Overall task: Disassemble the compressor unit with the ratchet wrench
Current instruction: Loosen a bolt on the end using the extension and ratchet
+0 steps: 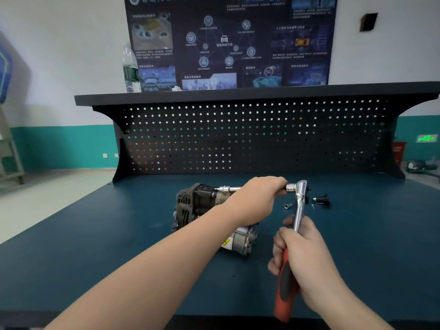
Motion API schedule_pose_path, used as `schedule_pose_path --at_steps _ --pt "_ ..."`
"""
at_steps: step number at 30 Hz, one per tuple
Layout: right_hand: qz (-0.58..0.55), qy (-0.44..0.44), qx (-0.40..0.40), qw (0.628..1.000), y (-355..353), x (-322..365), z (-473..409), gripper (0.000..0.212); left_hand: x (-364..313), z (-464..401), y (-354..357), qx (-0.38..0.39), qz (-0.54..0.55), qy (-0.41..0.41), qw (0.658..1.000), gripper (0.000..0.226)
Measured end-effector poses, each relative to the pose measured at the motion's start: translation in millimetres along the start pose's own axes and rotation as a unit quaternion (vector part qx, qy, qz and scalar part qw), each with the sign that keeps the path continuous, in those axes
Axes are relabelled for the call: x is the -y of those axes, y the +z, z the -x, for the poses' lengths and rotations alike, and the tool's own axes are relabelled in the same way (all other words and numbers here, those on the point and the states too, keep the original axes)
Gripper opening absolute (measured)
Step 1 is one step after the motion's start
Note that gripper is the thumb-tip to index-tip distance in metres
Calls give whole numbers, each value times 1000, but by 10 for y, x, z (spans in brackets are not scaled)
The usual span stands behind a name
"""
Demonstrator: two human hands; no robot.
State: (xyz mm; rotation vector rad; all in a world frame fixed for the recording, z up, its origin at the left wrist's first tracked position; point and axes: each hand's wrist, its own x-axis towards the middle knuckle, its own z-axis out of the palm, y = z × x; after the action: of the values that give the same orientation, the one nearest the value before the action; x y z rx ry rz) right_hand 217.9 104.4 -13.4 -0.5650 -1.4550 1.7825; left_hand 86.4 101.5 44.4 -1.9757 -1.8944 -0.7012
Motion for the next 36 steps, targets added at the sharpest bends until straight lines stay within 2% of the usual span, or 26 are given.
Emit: schedule_pose_path --at_steps 5,8,10,12,15,17,18,20,22,24,28,31,36 --pt "-56 -49 -25 997 -112 -163 93 23 -82 30 13 -26 -63 75 995 9" --pt "-111 -44 -44 992 -176 -214 61 22 -143 87 38 -13 -120 132 984 26" --pt "-139 -40 -63 987 -225 -204 -12 19 -177 160 85 1 -187 186 965 35" --pt "-140 -51 -52 987 -273 -193 -87 11 -184 194 115 0 -202 193 960 37" --pt "-167 -36 -33 985 -318 -116 -220 17 -72 179 23 -57 -153 149 975 39" --pt "-217 8 -26 976 -350 -27 -346 26 151 262 -105 -111 -154 71 979 48" --pt "-249 32 -30 968 -371 3 -422 31 313 348 -164 -107 -192 14 976 52" --pt "-309 73 -55 947 -432 7 -576 40 647 568 -209 -39 -295 -97 950 60" --pt "-363 91 -77 924 -490 -46 -714 45 879 751 -153 10 -323 -147 935 62" --pt "-420 105 -91 897 -542 -114 -858 48 1011 818 -96 -10 -281 -129 951 57" --pt "-483 164 -107 853 -655 -280 -1157 52 1142 849 -166 -72 -116 -63 989 38" --pt "-435 210 -116 868 -662 -460 -1330 51 1169 892 -155 -130 -46 -58 989 30" --pt "-308 251 -121 910 -587 -684 -1516 46 1129 881 -44 -221 -8 -70 973 17"
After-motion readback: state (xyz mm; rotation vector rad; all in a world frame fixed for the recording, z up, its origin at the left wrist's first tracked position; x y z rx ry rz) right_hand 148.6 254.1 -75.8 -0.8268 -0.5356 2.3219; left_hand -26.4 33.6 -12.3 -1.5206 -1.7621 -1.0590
